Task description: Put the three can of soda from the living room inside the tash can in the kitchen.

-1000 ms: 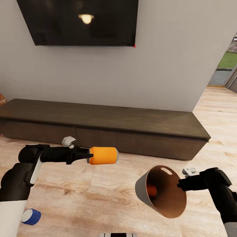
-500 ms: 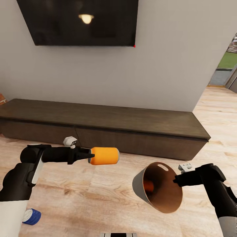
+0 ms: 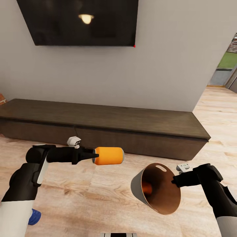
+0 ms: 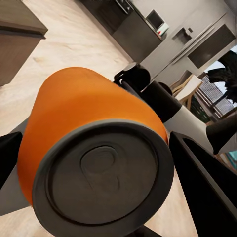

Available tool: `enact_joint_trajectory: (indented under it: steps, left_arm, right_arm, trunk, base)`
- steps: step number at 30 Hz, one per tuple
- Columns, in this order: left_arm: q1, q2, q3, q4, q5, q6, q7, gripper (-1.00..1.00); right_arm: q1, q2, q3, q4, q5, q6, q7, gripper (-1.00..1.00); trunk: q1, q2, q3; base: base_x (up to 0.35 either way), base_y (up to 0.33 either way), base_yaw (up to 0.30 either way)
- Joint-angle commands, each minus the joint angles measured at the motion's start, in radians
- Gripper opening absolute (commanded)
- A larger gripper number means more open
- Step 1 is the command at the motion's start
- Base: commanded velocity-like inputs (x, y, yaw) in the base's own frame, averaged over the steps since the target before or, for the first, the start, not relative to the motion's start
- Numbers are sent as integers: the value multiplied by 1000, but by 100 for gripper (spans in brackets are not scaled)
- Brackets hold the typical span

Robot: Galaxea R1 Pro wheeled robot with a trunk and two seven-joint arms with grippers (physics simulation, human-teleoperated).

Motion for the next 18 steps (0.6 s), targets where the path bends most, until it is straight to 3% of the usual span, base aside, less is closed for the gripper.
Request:
enact_joint_trajectory:
  steps: [1, 12, 18]
  left_arm:
    - [0, -3, 0, 0, 0, 0, 0, -100]
    - [0, -8, 0, -1, 2, 0, 0, -100]
    - [0, -8, 0, -3, 8, 0, 0, -100]
  right_arm:
    - [0, 0, 1, 0, -19, 13, 4, -100]
    - [0, 3, 5, 6, -18, 13, -15, -100]
    - [-1, 27, 28, 30, -19, 13, -61, -100]
  trunk:
    - [0, 0, 0]
    - [0, 0, 0]
    - [0, 0, 0]
  base:
    - [0, 0, 0]
    - [0, 0, 0]
    - [0, 0, 0]
